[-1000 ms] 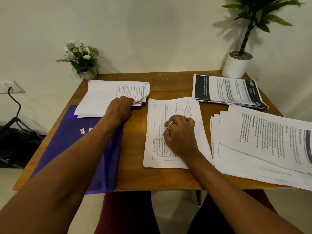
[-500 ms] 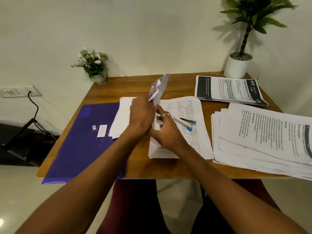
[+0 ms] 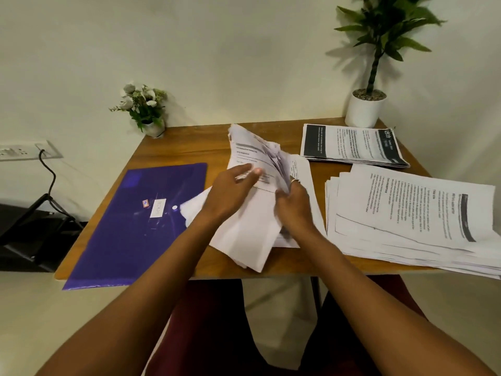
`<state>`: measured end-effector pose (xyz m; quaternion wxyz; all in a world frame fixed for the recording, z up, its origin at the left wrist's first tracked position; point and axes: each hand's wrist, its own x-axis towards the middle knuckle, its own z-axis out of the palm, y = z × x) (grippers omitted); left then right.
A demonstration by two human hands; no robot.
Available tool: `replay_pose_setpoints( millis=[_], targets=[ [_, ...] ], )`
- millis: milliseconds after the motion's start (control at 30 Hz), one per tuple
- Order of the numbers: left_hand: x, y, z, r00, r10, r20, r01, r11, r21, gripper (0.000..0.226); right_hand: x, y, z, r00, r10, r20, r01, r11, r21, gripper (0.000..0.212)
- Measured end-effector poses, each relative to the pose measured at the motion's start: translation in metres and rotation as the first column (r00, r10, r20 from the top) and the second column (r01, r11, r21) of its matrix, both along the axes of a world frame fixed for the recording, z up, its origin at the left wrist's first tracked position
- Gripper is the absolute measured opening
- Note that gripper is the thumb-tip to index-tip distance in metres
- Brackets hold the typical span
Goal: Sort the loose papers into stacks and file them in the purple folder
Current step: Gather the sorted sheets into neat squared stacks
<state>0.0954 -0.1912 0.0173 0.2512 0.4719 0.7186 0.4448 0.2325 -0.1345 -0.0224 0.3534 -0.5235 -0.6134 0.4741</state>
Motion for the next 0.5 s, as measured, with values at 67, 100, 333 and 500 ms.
replay_pose_setpoints(
  millis=[67, 100, 333, 500],
  targets=[
    [-0.021, -0.009, -0.008, 0.962, 0.195, -0.190, -0.179, 0.979, 0.099, 0.066, 0.015, 0.010, 0.010, 0.996, 0.032, -0.078, -0.032, 0.999, -0.003, 0.035],
    [-0.030, -0.013, -0.008, 0.957, 0.240, -0.162, -0.223, 0.968, 0.116, 0.076, 0.021, 0.016, 0.016, 0.990, 0.066, -0.127, -0.065, 0.998, 0.008, 0.033],
    [-0.040, -0.031, 0.032, 0.866, -0.108, 0.488, -0.030, 0.963, 0.267, 0.035, 0.033, 0.039, 0.062, 0.879, 0.246, -0.408, -0.248, 0.968, 0.048, 0.024],
    [-0.020, -0.034, 0.055, 0.938, -0.037, 0.344, -0.112, 0.907, 0.405, 0.015, 0.028, 0.033, 0.085, 0.723, 0.262, -0.639, -0.302, 0.952, 0.048, 0.028]
  ],
)
